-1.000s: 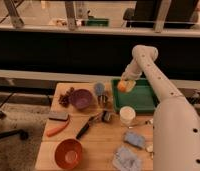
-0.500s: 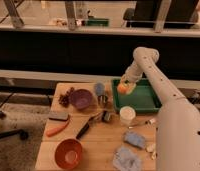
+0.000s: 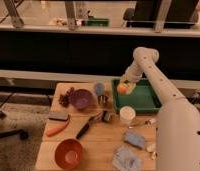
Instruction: Place apple in tray
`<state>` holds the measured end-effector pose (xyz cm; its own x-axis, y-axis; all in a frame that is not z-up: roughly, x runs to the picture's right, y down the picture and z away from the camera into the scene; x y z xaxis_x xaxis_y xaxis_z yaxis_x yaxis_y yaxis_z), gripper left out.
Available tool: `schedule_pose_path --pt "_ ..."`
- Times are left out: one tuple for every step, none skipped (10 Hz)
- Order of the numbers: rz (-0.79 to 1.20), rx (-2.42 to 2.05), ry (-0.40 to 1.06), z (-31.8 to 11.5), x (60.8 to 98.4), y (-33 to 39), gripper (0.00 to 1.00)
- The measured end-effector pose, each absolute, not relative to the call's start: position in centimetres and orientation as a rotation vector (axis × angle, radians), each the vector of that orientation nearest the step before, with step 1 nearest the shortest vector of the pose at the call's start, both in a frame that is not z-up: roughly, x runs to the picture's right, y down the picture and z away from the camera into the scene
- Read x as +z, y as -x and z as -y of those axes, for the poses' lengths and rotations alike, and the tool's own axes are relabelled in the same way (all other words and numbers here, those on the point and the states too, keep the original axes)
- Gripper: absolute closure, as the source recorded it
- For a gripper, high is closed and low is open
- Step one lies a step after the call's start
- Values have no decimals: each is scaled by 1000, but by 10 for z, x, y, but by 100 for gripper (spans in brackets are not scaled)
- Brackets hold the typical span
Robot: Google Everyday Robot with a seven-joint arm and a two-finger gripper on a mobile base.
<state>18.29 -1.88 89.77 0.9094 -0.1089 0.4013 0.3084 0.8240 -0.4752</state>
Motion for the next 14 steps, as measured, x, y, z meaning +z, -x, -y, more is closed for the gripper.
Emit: schedule_pose_path --pt "370 -224 557 19 898 -185 46" --pt "369 -222 554 19 899 -186 36" --pt "369 -221 553 19 899 -187 26" --pt "371 -221 552 19 898 -188 21" --pt "373 -222 551 20 898 -187 20" --pt "374 -221 548 21 897 -187 20" --pt "376 -221 548 20 897 -188 20" --pt "379 -221 546 22 895 -188 20" --pt "383 -222 551 20 894 -188 20" --pt "385 -223 554 20 893 -188 20" --pt "386 -221 560 19 891 -189 20" --pt "385 -219 568 20 890 -189 20" --pt "386 -217 577 20 890 -188 20" --pt "388 -219 583 20 889 -185 20"
